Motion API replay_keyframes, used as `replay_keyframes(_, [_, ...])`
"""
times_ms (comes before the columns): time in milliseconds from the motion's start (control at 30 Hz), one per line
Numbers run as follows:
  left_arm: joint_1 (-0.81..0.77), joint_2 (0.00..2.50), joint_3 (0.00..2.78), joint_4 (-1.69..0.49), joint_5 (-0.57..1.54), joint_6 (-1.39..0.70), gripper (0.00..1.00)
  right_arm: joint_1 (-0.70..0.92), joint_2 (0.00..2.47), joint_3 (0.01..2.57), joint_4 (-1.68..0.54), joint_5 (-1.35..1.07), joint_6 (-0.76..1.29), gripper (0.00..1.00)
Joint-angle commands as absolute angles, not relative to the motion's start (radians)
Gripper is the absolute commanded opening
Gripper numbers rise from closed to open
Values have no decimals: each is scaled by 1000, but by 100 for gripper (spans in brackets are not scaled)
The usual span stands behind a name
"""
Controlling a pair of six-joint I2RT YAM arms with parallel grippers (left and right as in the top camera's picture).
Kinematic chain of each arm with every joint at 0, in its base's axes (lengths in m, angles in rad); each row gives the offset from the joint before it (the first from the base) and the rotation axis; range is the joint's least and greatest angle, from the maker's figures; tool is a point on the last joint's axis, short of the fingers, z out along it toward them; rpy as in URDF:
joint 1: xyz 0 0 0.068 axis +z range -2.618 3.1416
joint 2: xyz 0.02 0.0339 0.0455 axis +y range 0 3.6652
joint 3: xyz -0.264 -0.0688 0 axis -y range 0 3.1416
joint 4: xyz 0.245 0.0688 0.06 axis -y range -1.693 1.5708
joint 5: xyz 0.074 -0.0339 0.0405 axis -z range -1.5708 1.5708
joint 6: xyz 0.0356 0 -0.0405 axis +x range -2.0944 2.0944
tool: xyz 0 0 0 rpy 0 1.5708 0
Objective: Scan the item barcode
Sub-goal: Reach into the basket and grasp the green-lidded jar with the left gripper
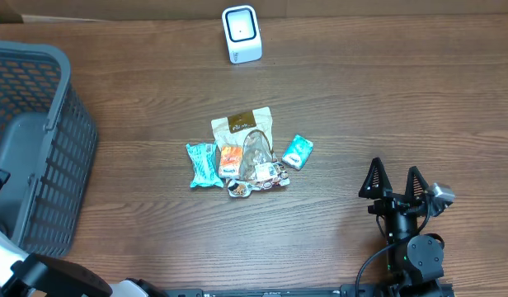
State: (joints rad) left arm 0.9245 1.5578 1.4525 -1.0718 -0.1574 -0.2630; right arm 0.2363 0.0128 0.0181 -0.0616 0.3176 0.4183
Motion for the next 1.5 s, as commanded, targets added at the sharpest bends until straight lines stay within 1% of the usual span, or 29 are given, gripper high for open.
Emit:
replay_keyframes(0, [944, 1549, 1411, -1007, -113, -112, 92, 235, 3, 8, -55, 313, 414, 100])
replay_keyframes(167, [969, 1550, 1375, -942, -108, 8, 94, 235, 3, 8, -55, 313, 414, 100])
replay_keyframes(267, [990, 1551, 1357, -902, -124, 43, 94, 235, 3, 8, -55, 313, 414, 100])
replay_keyframes(400, [1028, 1563, 1347, -877, -168, 41, 95, 235, 3, 8, -55, 313, 414, 100])
replay_keyframes(667, [1128, 1665, 1347, -884, -167, -25, 93, 235, 3, 8, -55, 313, 414, 100])
replay_keyframes(1100, [1143, 1769, 1347, -828, -143, -46, 85, 235, 3, 8, -55, 313, 414, 100])
replay_keyframes(1200, [1142, 1789, 1347, -825, -105, -45, 78, 235, 3, 8, -55, 313, 414, 100])
replay_keyframes(1367, [1128, 1804, 1347, -820, 24, -19, 70, 235, 3, 8, -56, 313, 414, 100])
replay_keyframes(1467, [1098, 1804, 1347, -810, 46, 5, 70, 235, 3, 8, -55, 313, 414, 100])
